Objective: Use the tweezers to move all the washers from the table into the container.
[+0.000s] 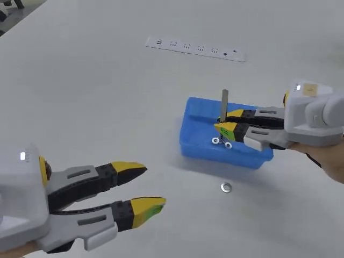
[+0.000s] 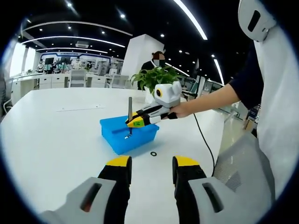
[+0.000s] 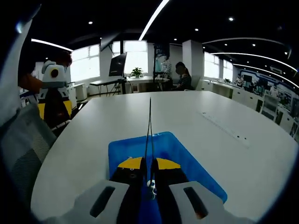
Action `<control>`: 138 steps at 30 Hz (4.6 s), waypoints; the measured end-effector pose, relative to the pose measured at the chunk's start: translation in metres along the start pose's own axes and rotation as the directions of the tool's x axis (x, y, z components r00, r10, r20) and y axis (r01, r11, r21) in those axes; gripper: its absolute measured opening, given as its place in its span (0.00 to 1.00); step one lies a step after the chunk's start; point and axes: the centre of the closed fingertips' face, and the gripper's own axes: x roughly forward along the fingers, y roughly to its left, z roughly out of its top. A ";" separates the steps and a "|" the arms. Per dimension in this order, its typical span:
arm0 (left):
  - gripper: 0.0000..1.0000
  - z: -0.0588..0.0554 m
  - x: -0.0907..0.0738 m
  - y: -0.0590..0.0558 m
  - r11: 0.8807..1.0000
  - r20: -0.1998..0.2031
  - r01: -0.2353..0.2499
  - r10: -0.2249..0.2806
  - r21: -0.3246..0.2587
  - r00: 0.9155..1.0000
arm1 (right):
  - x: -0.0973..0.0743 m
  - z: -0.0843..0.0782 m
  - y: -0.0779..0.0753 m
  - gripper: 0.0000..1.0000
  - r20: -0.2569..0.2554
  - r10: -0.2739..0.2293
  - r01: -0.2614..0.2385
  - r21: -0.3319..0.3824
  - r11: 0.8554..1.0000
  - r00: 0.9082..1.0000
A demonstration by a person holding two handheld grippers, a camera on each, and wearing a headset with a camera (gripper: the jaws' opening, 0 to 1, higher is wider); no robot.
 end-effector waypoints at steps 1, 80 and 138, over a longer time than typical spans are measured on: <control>0.40 -0.001 -0.001 0.000 1.000 -0.003 0.002 -0.002 -0.001 1.000 | 0.000 -0.002 0.000 0.10 0.000 0.002 -0.002 0.006 1.000 1.000; 0.09 0.084 0.143 0.034 0.957 0.064 0.266 -0.274 0.113 0.960 | -0.008 0.001 0.016 0.08 0.017 0.084 -0.084 -0.030 0.996 0.996; 0.04 0.071 0.088 -0.035 0.855 -0.002 0.195 -0.221 0.481 0.975 | -0.117 -0.042 0.105 0.76 -0.114 -0.159 0.152 -0.063 0.986 0.981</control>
